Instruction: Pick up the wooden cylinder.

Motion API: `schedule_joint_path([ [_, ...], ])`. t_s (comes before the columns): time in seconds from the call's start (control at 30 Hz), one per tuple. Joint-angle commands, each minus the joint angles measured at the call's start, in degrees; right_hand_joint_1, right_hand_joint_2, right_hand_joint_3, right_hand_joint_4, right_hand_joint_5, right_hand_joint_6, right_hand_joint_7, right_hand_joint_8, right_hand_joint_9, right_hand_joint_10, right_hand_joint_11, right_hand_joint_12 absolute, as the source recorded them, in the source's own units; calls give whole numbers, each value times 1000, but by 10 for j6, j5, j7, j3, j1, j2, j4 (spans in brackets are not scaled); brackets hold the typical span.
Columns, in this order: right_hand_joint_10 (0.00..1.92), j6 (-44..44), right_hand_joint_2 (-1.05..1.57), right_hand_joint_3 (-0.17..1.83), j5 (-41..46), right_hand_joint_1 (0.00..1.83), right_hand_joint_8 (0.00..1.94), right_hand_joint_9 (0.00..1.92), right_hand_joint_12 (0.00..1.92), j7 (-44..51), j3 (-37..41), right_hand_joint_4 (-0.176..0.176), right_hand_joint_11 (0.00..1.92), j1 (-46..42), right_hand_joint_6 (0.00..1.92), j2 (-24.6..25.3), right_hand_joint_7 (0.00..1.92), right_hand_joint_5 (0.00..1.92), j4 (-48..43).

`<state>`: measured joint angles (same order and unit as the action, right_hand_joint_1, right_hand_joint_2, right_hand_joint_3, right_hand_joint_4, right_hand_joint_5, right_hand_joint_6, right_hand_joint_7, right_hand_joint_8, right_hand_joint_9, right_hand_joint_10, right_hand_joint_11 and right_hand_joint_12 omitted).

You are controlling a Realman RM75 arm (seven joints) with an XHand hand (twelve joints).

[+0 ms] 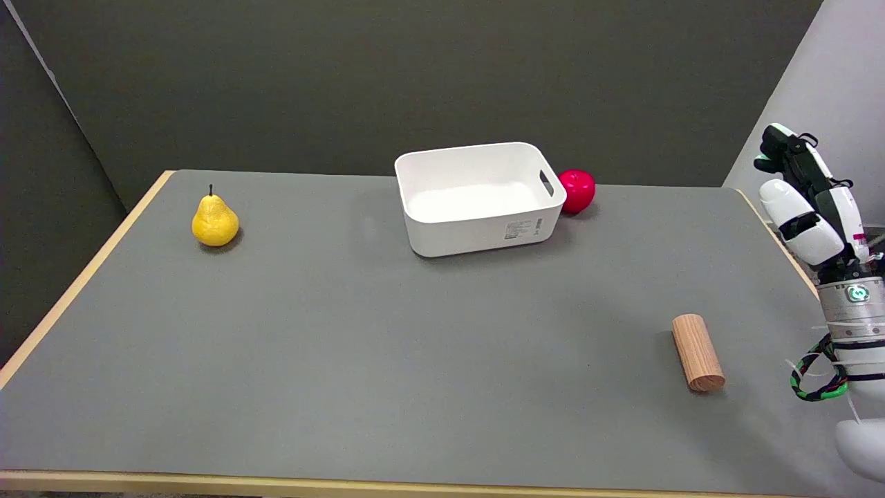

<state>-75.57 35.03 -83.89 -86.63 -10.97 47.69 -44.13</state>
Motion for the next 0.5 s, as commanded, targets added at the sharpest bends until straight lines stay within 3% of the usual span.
schedule_joint_path([
  [0.03,654,-10,748,810,-4,348,281,50,1059,-22,7,-57,-1,8,358,-2,186,161,25],
  [0.1,661,-16,676,953,-4,328,334,44,1087,-22,8,-58,-1,6,412,-2,164,148,26],
  [0.2,657,-23,734,845,-4,348,295,49,1072,-25,17,-56,-1,2,372,0,183,160,25],
  [0.27,661,-24,685,980,-4,330,340,40,1090,-25,22,-58,-1,-1,415,1,167,146,25],
  [0.5,669,-42,679,972,-6,330,345,47,1083,-20,59,-58,-1,-29,416,3,173,148,15],
])
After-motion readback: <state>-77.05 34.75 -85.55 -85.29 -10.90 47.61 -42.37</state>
